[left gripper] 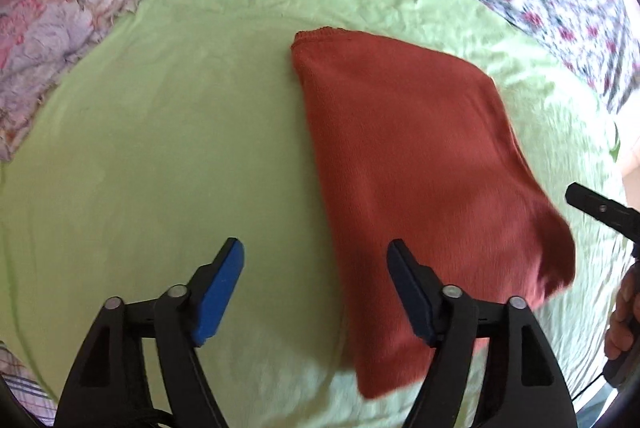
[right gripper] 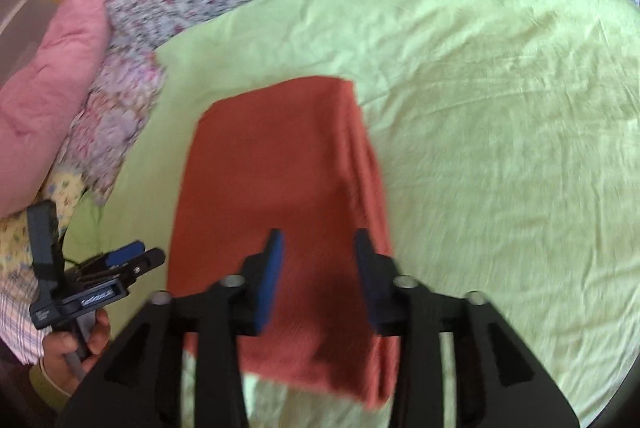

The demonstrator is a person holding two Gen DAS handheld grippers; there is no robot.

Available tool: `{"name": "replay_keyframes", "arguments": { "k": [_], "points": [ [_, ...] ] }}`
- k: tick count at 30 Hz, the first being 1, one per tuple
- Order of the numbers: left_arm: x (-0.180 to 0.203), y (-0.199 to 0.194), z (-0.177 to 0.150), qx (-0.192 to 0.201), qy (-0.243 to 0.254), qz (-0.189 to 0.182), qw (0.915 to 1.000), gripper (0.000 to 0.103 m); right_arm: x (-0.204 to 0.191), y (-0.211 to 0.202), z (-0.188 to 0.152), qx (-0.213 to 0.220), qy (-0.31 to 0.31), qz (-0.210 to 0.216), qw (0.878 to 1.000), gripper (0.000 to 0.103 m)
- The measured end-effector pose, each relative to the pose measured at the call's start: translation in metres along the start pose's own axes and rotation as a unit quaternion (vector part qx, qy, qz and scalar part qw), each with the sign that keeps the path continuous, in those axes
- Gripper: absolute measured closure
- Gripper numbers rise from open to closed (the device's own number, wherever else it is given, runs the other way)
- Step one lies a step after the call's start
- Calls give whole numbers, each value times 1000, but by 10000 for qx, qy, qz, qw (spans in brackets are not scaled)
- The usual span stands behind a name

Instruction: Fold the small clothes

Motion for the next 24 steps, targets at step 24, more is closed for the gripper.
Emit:
{"name": "replay_keyframes", "arguments": {
  "k": [24],
  "points": [
    [34, -31, -95, -323, 703, 486, 9958, 21, -29, -35, -109, 41, -929, -246, 9954, 27]
  ]
}}
Point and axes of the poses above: each gripper's, at about its wrist camera, not at the fingertips, and y roughly the way its jaws point, x to its right, z to its top, the point moved 4 cm from there along y, roughly the way its jaws point, and after that the axes turned 13 degrees about -z, right-handed, at the moved point
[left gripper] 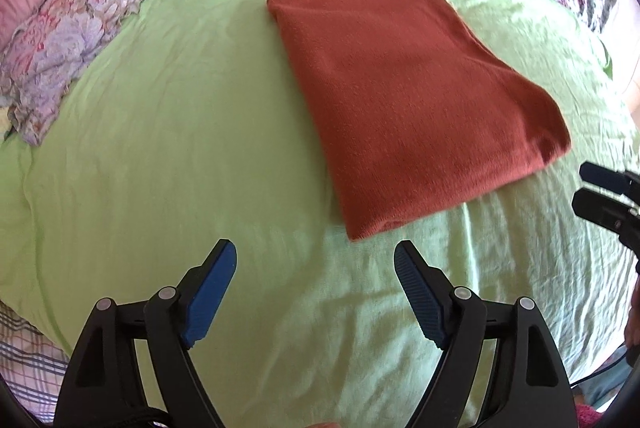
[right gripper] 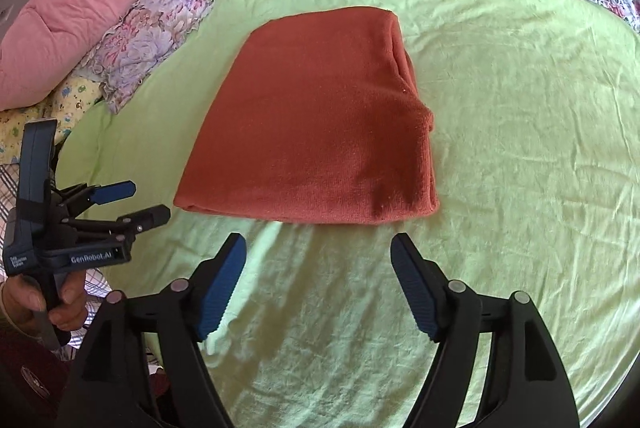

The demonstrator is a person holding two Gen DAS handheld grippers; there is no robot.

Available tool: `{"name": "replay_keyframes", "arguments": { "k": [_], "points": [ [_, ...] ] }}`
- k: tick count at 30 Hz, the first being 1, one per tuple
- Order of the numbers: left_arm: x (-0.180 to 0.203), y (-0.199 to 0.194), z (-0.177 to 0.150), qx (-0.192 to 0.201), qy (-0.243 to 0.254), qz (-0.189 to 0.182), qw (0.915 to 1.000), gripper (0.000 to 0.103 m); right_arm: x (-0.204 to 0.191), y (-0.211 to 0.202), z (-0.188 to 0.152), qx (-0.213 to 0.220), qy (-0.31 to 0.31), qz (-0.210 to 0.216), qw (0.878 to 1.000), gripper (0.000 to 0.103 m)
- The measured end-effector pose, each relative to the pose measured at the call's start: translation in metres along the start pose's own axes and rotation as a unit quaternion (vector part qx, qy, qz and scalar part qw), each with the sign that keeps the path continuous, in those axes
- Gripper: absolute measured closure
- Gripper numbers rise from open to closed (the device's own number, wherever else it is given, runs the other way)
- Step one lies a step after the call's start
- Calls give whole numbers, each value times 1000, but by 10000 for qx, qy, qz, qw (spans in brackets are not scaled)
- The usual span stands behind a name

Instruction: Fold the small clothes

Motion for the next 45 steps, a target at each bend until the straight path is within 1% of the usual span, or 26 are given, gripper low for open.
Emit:
{"name": "replay_keyframes", "arguments": {
  "k": [2, 4, 11, 16, 20, 26, 37, 45],
  "points": [
    [3, -2, 1, 52, 123, 136, 9998, 21, -1, 0, 1, 24, -22, -7, 10000, 26],
    [4, -4, 2, 121, 188, 191, 9996, 21, -3, -1, 0, 49, -4, -42, 10000, 25],
    [-2, -2, 14, 228, 67, 298, 9993, 20, -8, 6, 7, 113, -40, -81, 9999, 25],
    [-2, -1, 25, 246, 197, 425, 9986, 20, -11, 10, 15, 115, -98, -100, 9998, 25],
    [-4, -6, 36, 372, 154, 402, 9984, 20, -14, 8, 24, 168, -98, -62, 9998, 24],
    [-7, -6, 48, 441, 126, 420, 9981, 19, -21, 11, 37, 171, -143, -104, 9997, 23],
    [-9, 0, 62, 390, 77, 321, 9987, 19, -25, 26, 54, 17, -206, -51, 9998, 22],
    [-12, 4, 69, 384, 12, 264, 9989, 19, -23, 34, 64, -16, -176, -15, 9998, 22]
  ]
}}
Point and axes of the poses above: each gripper's, at about its wrist camera, not at the fingertips, and y roughly the way its jaws point, x to its right, z to its top, the point moved 4 cm from there along y, roughly the way its jaws point, and after that the axes turned 13 degrees about -z, right-handed, at the moved point
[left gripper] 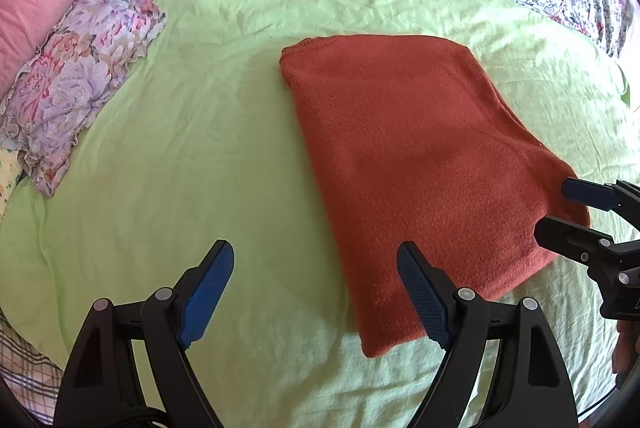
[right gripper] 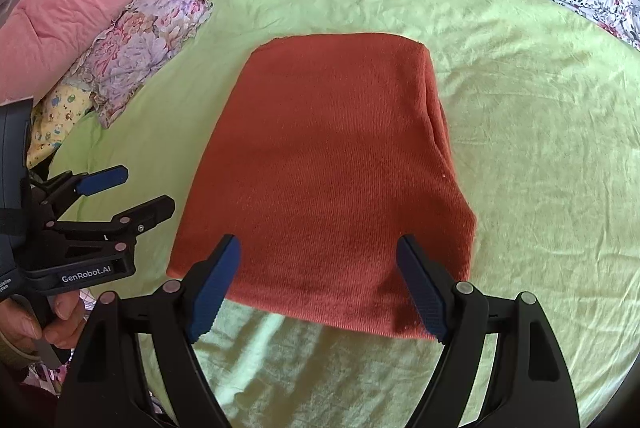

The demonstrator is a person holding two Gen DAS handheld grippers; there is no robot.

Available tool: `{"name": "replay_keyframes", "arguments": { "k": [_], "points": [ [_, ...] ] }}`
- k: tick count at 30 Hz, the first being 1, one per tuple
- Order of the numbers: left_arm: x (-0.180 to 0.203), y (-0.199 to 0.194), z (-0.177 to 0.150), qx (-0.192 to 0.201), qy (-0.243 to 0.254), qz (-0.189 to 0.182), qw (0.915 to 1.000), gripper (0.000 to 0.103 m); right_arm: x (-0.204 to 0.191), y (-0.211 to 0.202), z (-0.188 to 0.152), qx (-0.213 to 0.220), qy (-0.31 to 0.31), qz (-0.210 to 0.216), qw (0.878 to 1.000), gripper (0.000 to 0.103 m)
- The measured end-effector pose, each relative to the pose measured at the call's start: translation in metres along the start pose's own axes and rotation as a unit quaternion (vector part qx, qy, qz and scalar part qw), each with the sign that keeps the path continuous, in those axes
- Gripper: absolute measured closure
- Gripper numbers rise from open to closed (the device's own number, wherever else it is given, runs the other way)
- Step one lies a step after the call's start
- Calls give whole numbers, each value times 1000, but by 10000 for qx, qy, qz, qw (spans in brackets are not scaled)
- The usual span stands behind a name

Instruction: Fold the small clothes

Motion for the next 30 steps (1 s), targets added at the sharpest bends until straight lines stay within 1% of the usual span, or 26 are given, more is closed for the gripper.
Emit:
{"name": "replay_keyframes", "arguments": {
  "k": [17, 30],
  "points": [
    [-6, 5, 14, 69, -120, -113, 9998, 19, 2, 10, 13, -19, 23, 41, 10000, 22],
    [-4, 7, 19, 71, -102, -147, 9998, 19, 9, 14, 22, -6, 56, 61, 10000, 22]
  ]
}}
Point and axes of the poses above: each gripper's, at about its wrist camera, not at the fingertips, and y roughly the way its jaws point, x to its right, z to its top, the point moved 4 cm from there along y, roughly the way its jaws point, and after that the axes turned 13 degrees about -z, right-handed, at the moved point
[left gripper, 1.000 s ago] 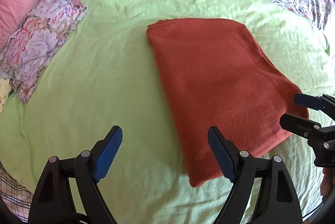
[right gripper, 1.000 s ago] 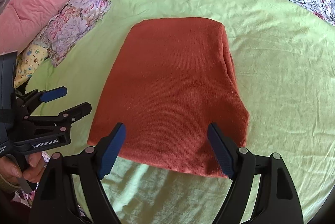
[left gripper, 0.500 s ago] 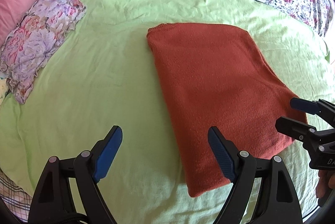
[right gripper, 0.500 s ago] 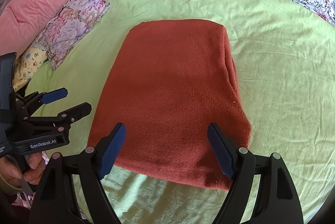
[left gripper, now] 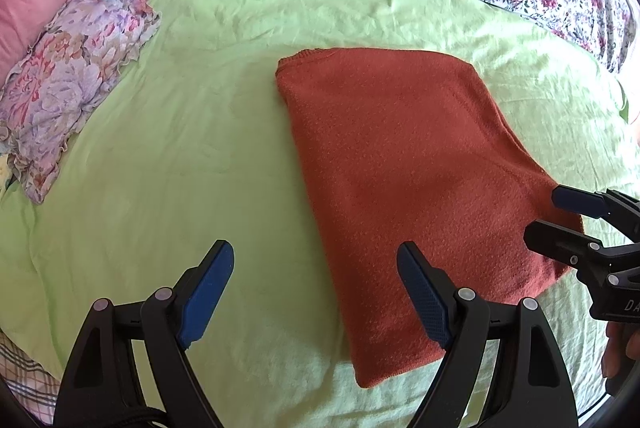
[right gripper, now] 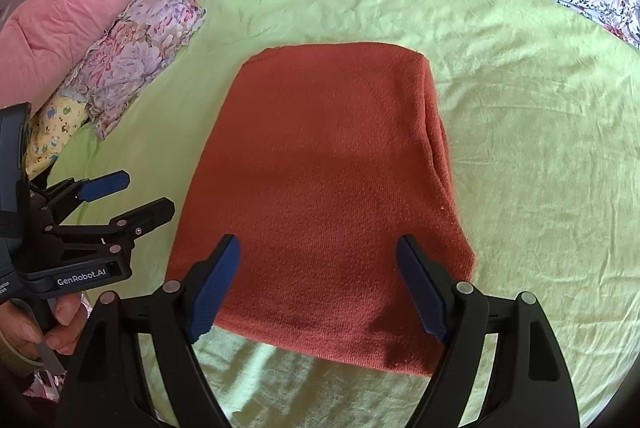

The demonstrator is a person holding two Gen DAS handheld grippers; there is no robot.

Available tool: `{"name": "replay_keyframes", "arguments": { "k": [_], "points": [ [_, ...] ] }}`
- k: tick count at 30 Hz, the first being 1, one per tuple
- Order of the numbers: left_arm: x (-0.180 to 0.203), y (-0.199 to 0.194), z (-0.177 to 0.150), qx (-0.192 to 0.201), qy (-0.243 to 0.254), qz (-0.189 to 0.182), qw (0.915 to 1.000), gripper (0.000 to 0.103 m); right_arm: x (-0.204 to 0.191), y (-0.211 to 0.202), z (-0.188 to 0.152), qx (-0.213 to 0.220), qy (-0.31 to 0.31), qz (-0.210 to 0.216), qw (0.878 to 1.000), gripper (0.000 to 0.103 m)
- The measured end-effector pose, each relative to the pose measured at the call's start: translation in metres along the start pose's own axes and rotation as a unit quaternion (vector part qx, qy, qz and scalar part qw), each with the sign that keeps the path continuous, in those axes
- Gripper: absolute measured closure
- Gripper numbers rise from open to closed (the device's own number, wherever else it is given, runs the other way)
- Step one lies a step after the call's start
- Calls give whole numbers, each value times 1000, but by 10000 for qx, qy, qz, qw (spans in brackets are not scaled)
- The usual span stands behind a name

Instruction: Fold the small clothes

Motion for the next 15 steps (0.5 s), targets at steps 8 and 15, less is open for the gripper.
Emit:
{"name": "replay_keyframes", "arguments": {
  "k": [8, 15],
  "points": [
    [-1, 2, 3, -11, 27, -38, 10000, 19, 0, 0, 1, -1, 7, 0, 10000, 22],
    [-1, 1, 3, -2, 26, -89, 10000, 18, 0, 0, 1, 0, 3, 3, 10000, 22]
  ]
}}
Point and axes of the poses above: each gripper's, at about its wrist camera, not at the fingertips, and y roughly the way its jaws point, x to its right, z to its top, the point moved 4 cm from there along y, roughly the way its jaws point, and after that the axes turned 13 degrees about -z, right-handed, at the moved point
